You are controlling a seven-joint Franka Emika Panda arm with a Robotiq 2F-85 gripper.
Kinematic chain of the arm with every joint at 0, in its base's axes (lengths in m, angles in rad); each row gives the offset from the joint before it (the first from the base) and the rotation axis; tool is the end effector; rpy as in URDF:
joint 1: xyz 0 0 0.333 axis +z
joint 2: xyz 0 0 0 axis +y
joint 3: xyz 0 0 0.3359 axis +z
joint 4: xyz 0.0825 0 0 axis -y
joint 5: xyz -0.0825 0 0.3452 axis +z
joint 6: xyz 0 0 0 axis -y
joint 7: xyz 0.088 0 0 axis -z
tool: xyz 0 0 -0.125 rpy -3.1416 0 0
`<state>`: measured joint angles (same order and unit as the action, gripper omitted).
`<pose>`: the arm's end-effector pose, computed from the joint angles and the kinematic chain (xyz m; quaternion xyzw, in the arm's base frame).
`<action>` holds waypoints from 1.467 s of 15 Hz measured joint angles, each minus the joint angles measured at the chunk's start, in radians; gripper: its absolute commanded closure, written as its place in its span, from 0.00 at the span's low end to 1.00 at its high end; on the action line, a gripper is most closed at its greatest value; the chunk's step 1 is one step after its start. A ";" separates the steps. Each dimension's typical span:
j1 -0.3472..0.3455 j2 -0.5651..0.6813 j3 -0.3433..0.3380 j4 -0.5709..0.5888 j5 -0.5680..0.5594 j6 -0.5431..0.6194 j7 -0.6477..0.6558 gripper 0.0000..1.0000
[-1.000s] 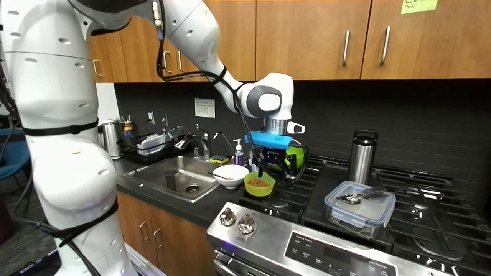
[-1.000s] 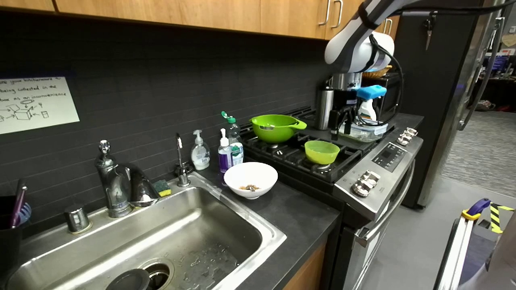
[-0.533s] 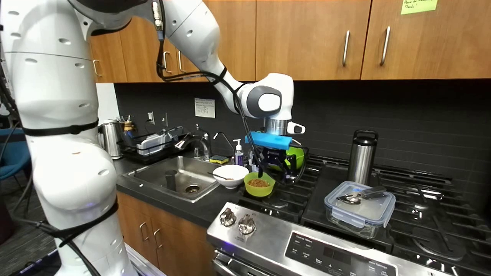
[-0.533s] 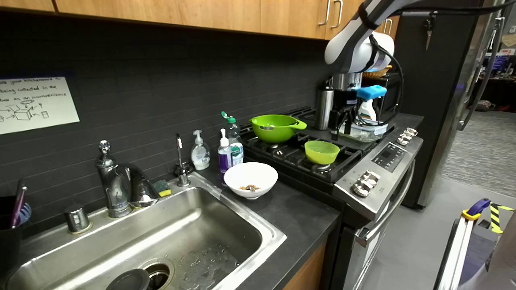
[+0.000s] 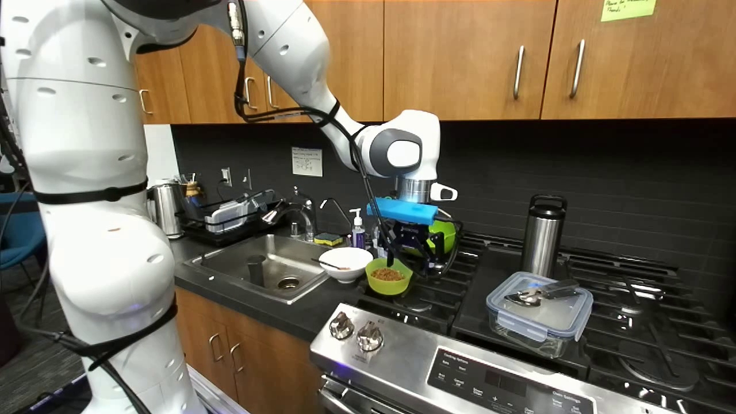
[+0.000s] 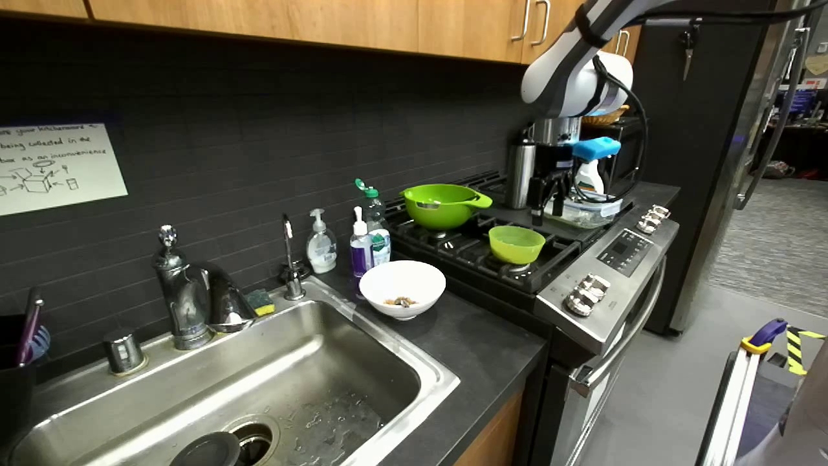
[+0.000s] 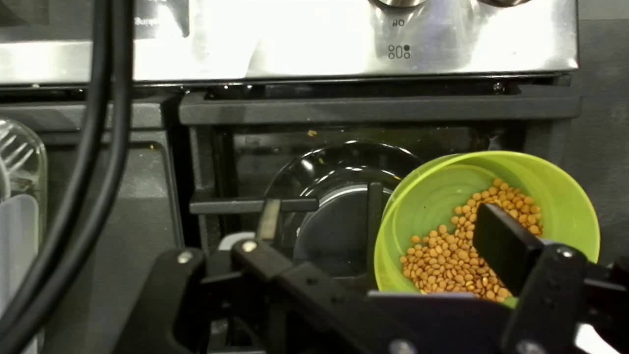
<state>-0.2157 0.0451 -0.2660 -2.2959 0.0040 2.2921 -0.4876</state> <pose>0.4296 -0.2240 0.3553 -0.9997 -0.0016 0.0230 0.0071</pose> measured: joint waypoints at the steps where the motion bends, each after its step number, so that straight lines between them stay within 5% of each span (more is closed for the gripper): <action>1: 0.000 0.000 0.000 0.000 0.000 0.000 0.000 0.00; 22: 0.000 0.014 0.018 0.004 0.000 0.013 0.006 0.00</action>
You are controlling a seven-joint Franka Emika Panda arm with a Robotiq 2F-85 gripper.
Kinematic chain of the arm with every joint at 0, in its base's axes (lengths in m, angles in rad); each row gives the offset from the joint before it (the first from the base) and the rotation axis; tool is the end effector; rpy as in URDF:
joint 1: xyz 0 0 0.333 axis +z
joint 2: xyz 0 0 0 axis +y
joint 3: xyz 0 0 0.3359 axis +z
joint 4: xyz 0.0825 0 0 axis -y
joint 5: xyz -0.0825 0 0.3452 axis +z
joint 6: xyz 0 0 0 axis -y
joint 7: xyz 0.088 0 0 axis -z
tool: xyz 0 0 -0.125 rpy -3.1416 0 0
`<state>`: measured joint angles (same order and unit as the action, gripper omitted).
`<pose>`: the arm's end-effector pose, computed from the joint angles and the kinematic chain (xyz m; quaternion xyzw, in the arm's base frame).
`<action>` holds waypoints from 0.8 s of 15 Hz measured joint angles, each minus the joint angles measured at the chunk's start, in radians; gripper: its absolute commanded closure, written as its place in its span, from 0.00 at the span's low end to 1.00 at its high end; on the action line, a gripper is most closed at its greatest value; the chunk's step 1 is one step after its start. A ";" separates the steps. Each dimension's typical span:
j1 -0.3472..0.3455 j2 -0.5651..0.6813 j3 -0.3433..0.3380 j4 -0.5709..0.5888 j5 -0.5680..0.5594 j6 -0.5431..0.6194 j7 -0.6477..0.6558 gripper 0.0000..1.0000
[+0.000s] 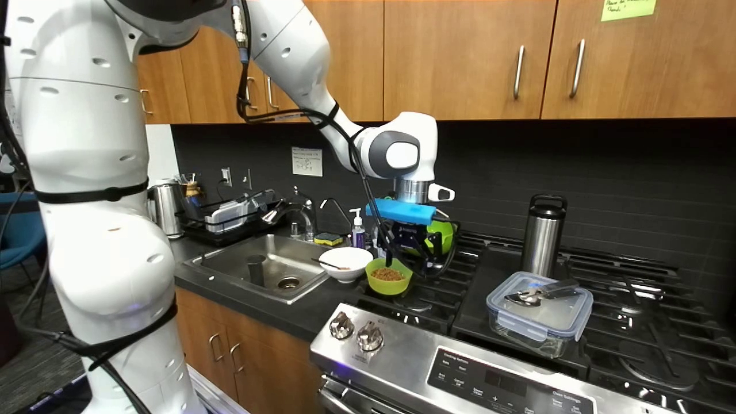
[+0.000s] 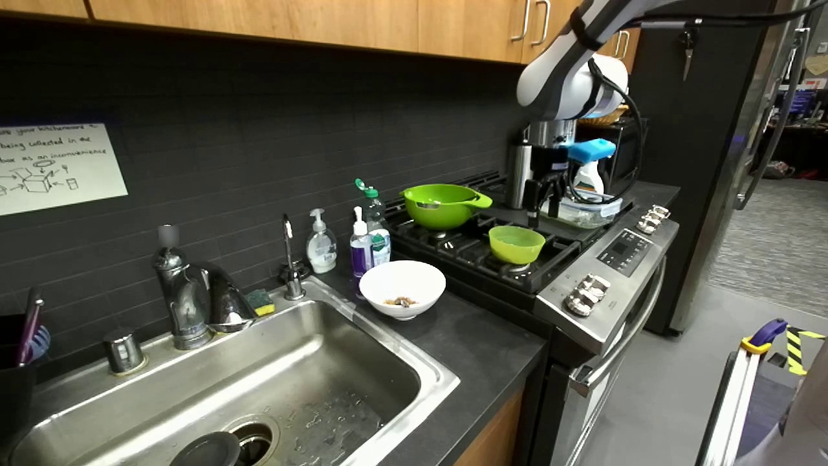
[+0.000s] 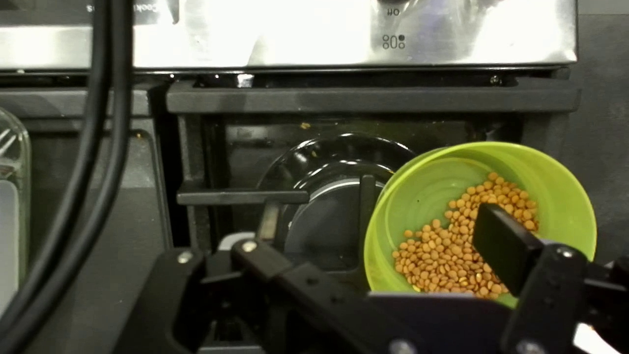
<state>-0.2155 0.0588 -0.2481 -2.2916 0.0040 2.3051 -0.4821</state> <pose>0.4366 -0.2176 0.3515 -0.9997 -0.0079 0.0220 0.0048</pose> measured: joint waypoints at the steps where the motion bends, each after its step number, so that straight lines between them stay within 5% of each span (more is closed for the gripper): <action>1: 0.000 0.006 0.003 0.002 0.000 0.011 0.003 0.00; 12: -0.001 0.118 0.011 0.051 0.000 0.100 0.063 0.00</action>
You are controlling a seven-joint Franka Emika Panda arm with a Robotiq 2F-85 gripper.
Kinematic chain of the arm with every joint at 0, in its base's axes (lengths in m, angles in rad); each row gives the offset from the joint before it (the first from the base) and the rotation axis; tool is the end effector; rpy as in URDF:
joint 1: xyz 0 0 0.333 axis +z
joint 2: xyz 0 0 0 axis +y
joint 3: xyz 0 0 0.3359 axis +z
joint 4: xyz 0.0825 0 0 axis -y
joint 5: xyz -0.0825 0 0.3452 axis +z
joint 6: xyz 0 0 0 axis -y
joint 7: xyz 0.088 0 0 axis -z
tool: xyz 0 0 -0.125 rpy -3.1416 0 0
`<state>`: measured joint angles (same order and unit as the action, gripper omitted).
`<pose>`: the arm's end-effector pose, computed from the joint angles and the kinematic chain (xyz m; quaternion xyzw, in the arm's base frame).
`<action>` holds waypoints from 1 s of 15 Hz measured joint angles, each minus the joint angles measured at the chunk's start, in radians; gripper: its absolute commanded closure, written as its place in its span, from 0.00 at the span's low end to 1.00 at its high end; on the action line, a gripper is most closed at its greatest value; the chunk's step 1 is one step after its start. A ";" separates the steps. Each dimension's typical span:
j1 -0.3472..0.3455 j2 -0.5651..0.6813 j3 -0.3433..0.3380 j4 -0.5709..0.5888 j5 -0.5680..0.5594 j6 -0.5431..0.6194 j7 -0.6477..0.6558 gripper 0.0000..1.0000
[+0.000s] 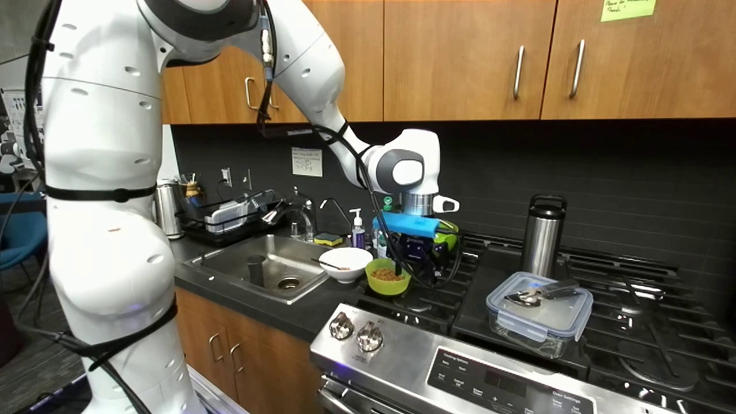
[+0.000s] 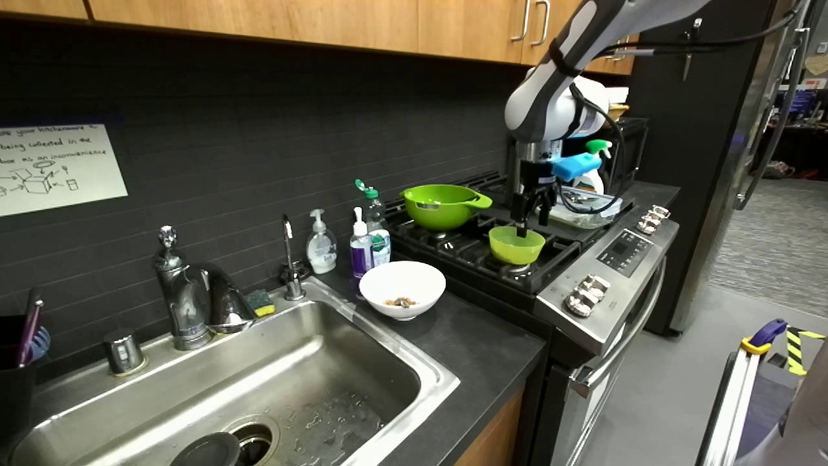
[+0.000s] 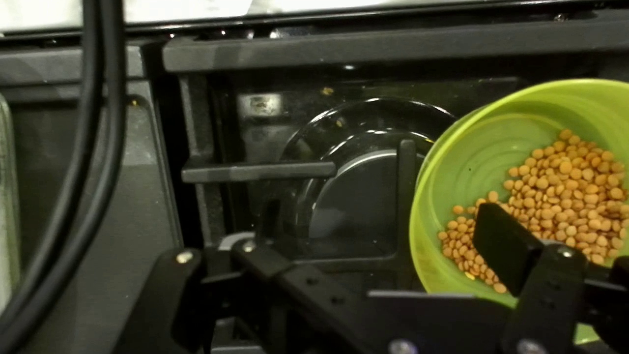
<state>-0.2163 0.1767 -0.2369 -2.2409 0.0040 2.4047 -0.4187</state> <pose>0.4656 -0.2251 0.3216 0.9997 -0.0170 -0.0117 0.0158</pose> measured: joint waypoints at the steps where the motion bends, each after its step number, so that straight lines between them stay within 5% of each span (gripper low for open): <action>1: 0.000 0.008 0.000 0.005 0.000 0.002 0.002 0.00; 4: 0.000 0.026 0.002 0.012 0.000 0.006 0.008 0.06; 5: 0.000 0.031 0.004 0.015 0.000 0.006 0.011 0.26; 15: 0.000 0.046 0.028 0.020 0.000 0.006 0.011 0.99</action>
<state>-0.2163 0.2225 -0.2088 -2.2209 0.0037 2.4102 -0.4074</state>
